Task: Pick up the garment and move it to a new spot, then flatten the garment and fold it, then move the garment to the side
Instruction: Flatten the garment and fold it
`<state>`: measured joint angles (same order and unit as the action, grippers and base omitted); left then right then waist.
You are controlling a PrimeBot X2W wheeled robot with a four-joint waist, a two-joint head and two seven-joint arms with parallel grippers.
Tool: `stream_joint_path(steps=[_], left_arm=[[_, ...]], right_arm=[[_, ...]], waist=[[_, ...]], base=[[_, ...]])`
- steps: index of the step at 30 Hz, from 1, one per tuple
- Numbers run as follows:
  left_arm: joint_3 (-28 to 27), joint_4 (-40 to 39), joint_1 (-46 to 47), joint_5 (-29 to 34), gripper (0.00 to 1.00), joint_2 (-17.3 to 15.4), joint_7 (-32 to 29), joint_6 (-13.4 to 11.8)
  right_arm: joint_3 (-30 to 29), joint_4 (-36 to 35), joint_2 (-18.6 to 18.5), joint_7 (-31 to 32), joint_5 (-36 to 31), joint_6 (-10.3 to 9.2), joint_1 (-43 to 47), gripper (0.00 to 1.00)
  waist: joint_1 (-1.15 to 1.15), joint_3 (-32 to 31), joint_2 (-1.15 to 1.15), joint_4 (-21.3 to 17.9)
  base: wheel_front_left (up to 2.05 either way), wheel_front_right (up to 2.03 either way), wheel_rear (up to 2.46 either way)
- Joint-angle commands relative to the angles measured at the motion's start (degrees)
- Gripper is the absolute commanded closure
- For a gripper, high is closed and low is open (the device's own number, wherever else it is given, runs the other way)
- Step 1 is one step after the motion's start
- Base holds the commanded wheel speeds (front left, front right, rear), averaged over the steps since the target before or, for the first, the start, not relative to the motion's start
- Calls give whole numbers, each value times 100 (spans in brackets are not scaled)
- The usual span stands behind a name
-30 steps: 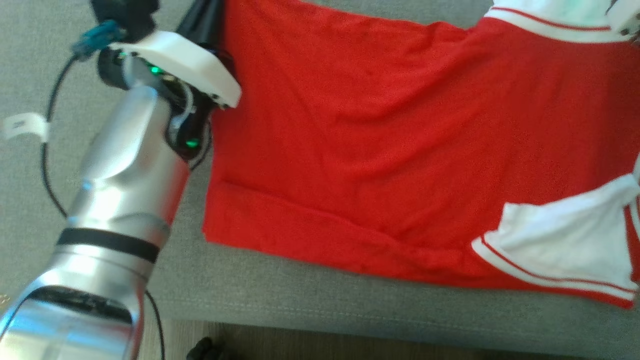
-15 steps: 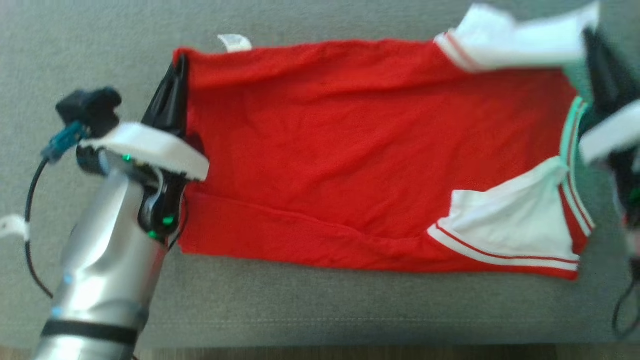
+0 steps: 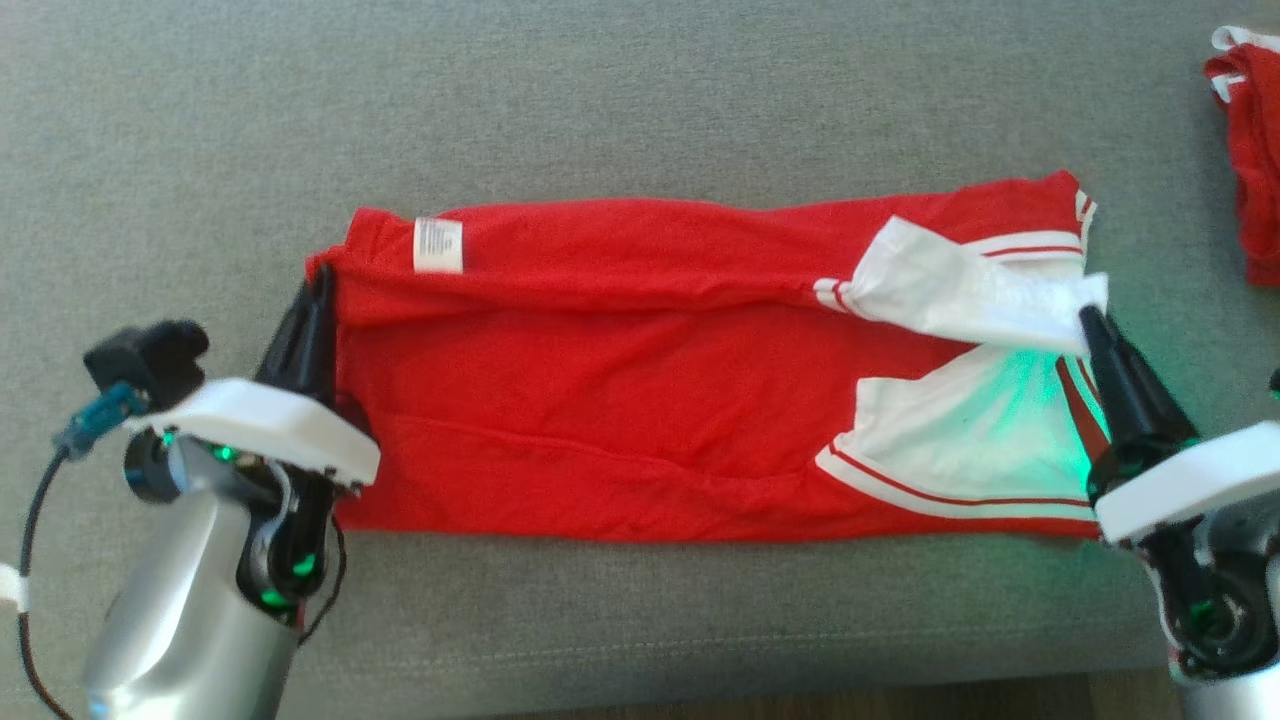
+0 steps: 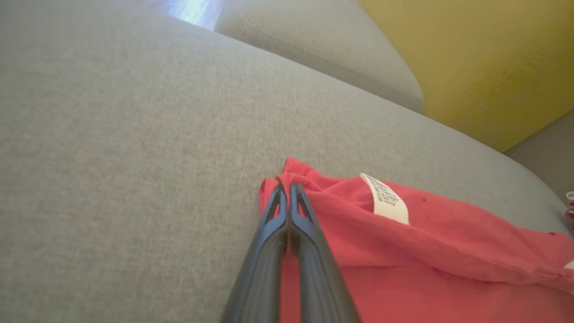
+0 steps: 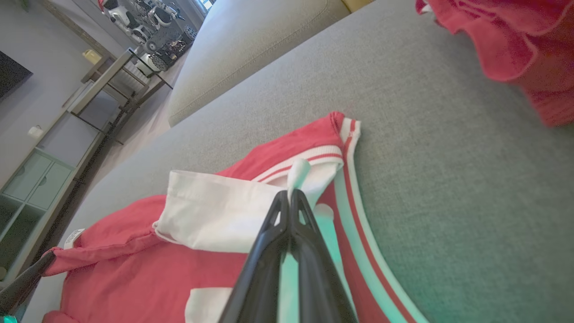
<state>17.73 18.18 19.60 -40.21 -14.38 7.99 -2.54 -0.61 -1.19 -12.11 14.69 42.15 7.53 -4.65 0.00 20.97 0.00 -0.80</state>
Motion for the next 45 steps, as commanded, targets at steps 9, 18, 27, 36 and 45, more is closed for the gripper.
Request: stream_joint_path(steps=[9,18,27,36,45], left_arm=[[-145,115,-175,-100,0,-123,-31,-89],[-302,-369,-471,735,0,45,689,-409],[-681,-1432,-1216,1826,0,362,699,-433],[-613,-1481,-1901,2114,0,425,700,-416],[-643,-1409,-1989,2155,0,468,700,-380]], right_arm=[[162,-202,108,-237,-535,-4,136,0],[116,-499,315,-1383,-1474,-4,143,0],[141,-637,502,-1750,-2501,-4,331,0],[207,-515,625,-1715,-2833,-4,876,0],[148,-445,674,-1683,-2837,-4,952,0]], waist=[[0,-27,0,-68],[0,-312,0,-111],[0,-806,0,-82],[0,-1162,0,-106],[0,-1255,0,-100]], base=[[0,0,0],[0,0,0],[0,0,0],[0,0,0],[0,0,0]])
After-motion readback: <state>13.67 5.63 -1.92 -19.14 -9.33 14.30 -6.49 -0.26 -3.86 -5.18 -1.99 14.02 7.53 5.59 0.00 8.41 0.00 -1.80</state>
